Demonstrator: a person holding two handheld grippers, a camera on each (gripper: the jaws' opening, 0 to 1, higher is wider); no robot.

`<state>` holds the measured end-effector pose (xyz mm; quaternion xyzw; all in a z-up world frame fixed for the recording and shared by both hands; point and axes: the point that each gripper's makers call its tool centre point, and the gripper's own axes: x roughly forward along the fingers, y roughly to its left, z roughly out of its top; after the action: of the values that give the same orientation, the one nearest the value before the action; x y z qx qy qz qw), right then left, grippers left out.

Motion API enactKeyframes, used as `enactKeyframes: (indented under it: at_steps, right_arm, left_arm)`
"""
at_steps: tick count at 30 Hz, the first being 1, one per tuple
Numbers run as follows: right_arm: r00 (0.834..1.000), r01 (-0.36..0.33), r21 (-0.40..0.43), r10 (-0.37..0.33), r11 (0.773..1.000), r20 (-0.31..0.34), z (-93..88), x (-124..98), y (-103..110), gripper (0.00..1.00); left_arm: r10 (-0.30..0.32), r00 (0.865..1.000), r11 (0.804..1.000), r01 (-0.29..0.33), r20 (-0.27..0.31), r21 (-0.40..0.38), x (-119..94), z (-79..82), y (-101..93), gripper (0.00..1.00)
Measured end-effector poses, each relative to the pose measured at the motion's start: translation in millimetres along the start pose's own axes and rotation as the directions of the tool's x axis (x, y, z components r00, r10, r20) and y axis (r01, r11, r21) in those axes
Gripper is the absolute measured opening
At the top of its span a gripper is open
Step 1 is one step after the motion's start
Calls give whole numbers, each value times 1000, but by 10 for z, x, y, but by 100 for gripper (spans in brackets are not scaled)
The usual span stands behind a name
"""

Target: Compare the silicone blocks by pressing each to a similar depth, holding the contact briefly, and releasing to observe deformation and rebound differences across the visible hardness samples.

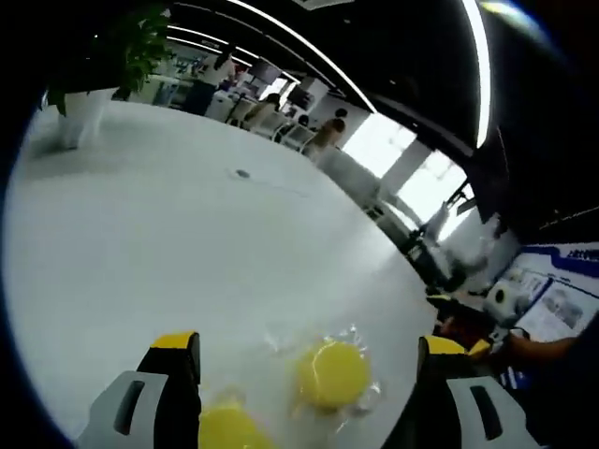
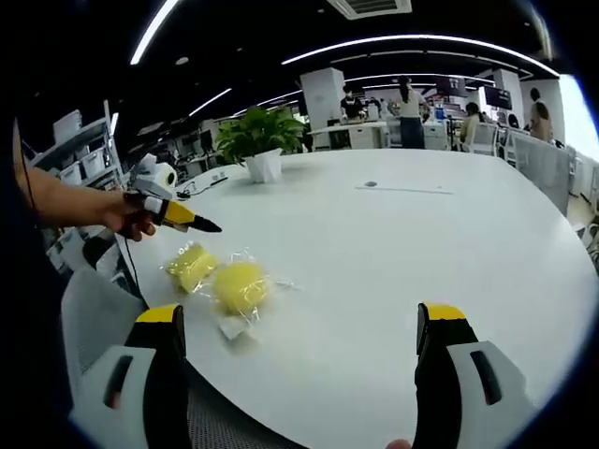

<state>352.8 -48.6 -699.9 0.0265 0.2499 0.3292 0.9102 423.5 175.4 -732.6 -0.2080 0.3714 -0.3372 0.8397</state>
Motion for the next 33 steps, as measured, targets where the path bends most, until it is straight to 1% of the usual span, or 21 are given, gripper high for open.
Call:
enactKeyframes:
  at_steps: [1,3,4,5,6,7,8,11,14,16,17,18,19,20,21,22,24,27,29,31,33]
  right_arm:
    - [1000,-1,-2,1,1000,-2,-2,5,1,97]
    - [1000,-7,-4,7,1000,-4,-6,22,8,97]
    - [1000,-7,-4,7,1000,-3,-4,26,12,97]
    - [1000,-8,-2,8,1000,-4,-5,32,13,97]
    - [1000,-10,-1,10,1000,-5,-5,35,17,97]
    - [1000,-11,-2,11,1000,-6,-3,37,19,97]
    - [1000,-11,-4,11,1000,-5,4,38,18,97]
    - [1000,-14,-6,14,1000,-3,21,33,8,97]
    - [1000,-12,-22,11,1000,-17,-1,12,-10,97]
    - [1000,-10,-26,9,1000,-25,-25,1,-15,97]
    - [1000,-9,-19,8,1000,-25,-31,-5,-20,97]
    - [1000,-5,-13,4,1000,-23,-37,-13,-27,97]
    - [1000,-2,-10,1,1000,-23,-42,-16,-31,97]
    - [1000,1,-8,-1,1000,-24,-47,-20,-34,97]
    - [1000,2,-9,-3,1000,-25,-52,-23,-31,97]
    - [1000,2,-12,-2,1000,-28,-62,-26,-15,97]
    - [999,-1,-23,0,1000,-37,-88,-28,15,97]
    - [999,-1,-18,0,1000,-39,-105,-36,17,97]
    - [999,3,-16,-4,1000,-38,-110,-44,4,97]
    - [999,10,-15,-11,1000,-33,-105,-54,-12,97]
    - [1000,14,-4,-14,1000,-25,-105,-65,-26,97]
  left_arm:
    - [5,1000,1000,-5,-17,-28,27,-26,23,91]
    - [10,1000,998,-11,-19,-63,91,-8,80,88]
    - [22,1000,994,-23,-10,-105,127,11,114,87]
    - [17,1000,991,-18,-6,-133,143,10,115,85]
    - [-3,1000,983,-1,-23,-183,176,-23,93,83]
    - [-14,999,980,6,-38,-197,194,-53,78,82]
    - [-13,998,980,2,-55,-200,209,-86,85,80]
    - [5,997,984,-19,-80,-177,257,-148,115,78]
    - [-31,994,975,8,-103,-222,312,-192,82,75]
    - [-33,993,974,7,-110,-226,331,-196,71,70]
    - [-42,993,970,15,-106,-242,340,-189,52,65]
    - [-57,993,957,25,-104,-288,356,-182,30,62]
    - [-64,993,950,30,-101,-311,371,-179,25,59]
    - [-66,991,936,22,-114,-351,388,-205,25,56]
    - [-67,991,933,19,-119,-360,393,-215,25,54]
    - [-49,991,925,-2,-125,-379,413,-218,57,53]
    - [-32,993,935,-10,-112,-355,440,-184,69,52]
    - [-33,991,934,-17,-134,-357,483,-226,81,50]
    - [-37,987,929,-23,-153,-370,487,-277,77,44]
    - [-47,987,927,-15,-155,-374,490,-292,53,40]
    - [-52,985,926,-14,-162,-377,496,-308,37,33]
